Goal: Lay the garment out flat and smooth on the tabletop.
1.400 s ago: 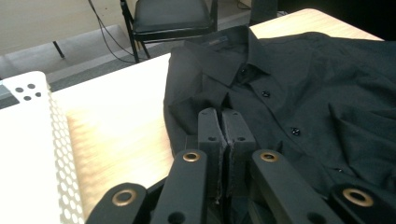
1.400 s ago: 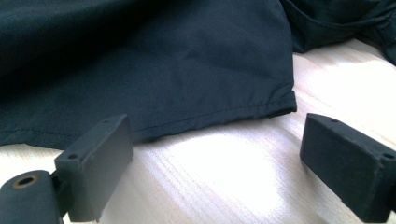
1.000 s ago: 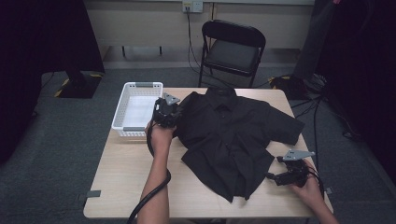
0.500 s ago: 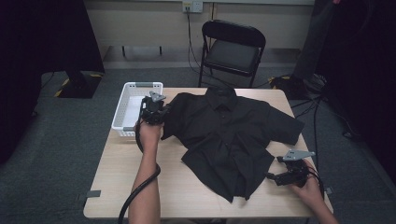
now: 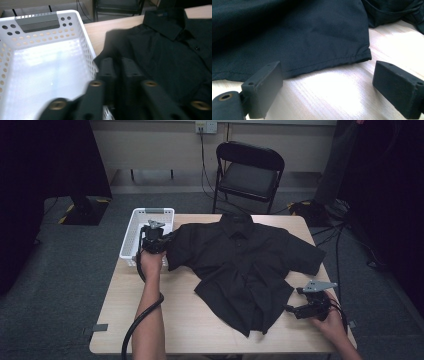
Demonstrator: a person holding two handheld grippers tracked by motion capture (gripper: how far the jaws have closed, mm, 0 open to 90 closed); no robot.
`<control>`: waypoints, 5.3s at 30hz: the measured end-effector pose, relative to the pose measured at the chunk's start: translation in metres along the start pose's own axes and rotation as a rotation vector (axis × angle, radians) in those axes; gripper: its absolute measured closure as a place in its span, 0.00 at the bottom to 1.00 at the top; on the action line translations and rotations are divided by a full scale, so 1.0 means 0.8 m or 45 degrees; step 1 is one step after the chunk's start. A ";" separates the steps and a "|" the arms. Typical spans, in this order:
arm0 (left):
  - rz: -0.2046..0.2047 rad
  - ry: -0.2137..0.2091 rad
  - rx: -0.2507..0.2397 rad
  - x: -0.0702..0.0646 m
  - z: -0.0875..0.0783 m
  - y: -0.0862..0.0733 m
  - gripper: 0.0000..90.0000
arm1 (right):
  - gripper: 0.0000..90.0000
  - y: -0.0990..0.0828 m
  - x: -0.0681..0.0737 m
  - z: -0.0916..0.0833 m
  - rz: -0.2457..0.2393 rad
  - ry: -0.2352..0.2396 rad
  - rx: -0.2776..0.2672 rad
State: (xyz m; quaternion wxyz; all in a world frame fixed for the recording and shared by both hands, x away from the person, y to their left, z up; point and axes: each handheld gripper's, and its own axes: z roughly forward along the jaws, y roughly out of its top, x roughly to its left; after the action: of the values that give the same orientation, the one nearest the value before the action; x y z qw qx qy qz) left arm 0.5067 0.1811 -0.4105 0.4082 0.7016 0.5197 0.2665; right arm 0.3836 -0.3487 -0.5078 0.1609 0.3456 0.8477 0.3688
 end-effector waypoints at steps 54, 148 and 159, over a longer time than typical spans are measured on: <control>0.239 -0.352 0.063 -0.143 -0.026 -0.111 0.15 | 0.09 -0.002 0.001 -0.002 0.006 -0.006 0.000; 0.372 -0.360 0.217 -0.155 -0.016 -0.162 0.15 | 0.83 -0.064 0.056 -0.091 0.070 0.054 -0.045; 0.372 -0.360 0.218 -0.155 -0.016 -0.162 0.15 | 0.41 0.007 0.028 -0.054 0.057 -0.090 -0.138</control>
State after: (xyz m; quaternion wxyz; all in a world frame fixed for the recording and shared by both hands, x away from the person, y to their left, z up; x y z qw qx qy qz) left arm 0.3907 0.0838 -0.5076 0.3729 0.8319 0.3709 0.1767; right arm 0.3477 -0.3522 -0.4750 0.2008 0.3682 0.8123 0.4053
